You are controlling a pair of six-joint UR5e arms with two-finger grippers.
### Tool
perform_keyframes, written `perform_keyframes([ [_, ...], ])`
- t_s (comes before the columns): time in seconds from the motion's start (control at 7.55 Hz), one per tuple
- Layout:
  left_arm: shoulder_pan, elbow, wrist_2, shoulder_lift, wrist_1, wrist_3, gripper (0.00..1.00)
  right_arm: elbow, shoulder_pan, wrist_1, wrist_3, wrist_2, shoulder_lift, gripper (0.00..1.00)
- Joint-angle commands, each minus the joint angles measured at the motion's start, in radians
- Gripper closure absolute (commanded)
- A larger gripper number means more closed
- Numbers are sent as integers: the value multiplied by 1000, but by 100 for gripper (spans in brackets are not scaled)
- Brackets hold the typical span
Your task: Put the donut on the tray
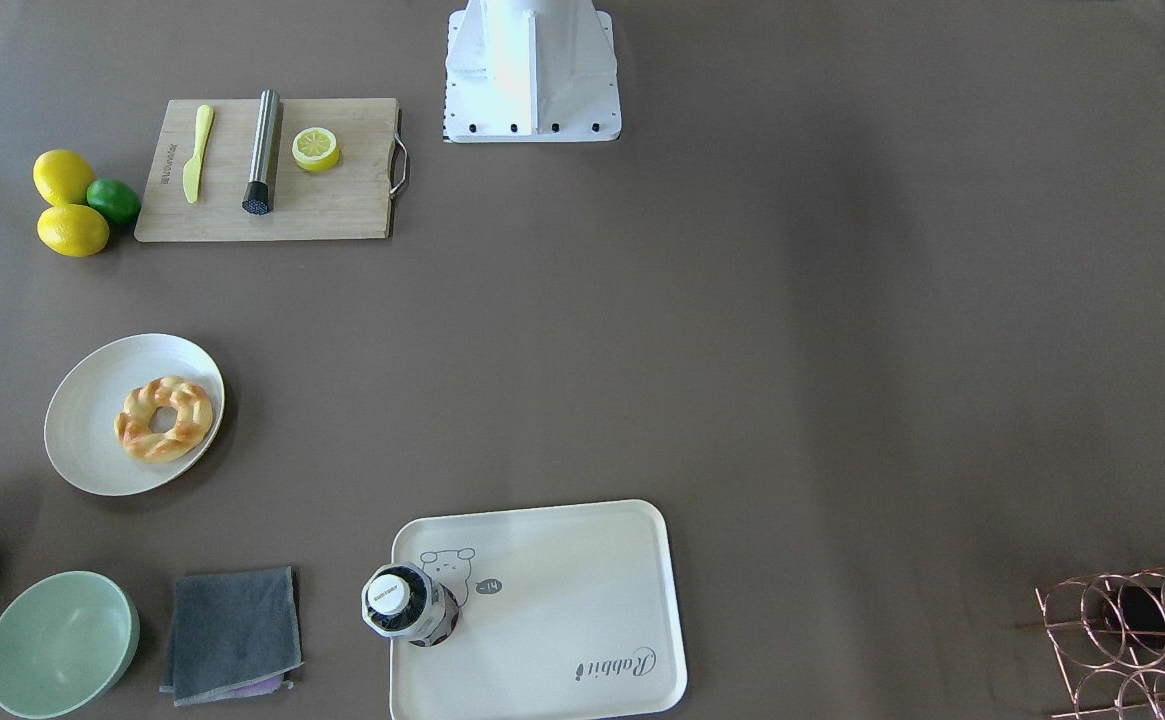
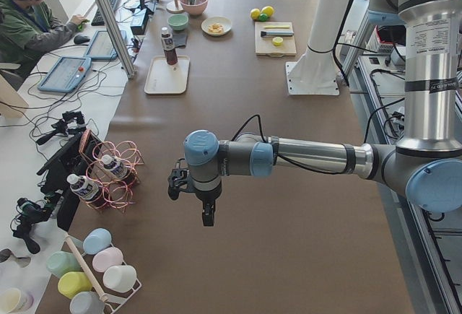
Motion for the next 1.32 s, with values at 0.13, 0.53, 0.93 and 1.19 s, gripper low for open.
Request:
perform_keyframes([
  [0.13,0,-2,-2,-1,1,0,1,7,-4,1,1,0,1,0],
  [0.53,-1,-3,-8,-3,0,0,2,28,-11,1,-1,7,1,0],
  [0.93,-1,-3,-9,2,0,0,1,47,-41,-1,1,7,1,0],
  [1.19,-1,1,-9,3,0,0,1,59,-54,-3,4,22,1,0],
])
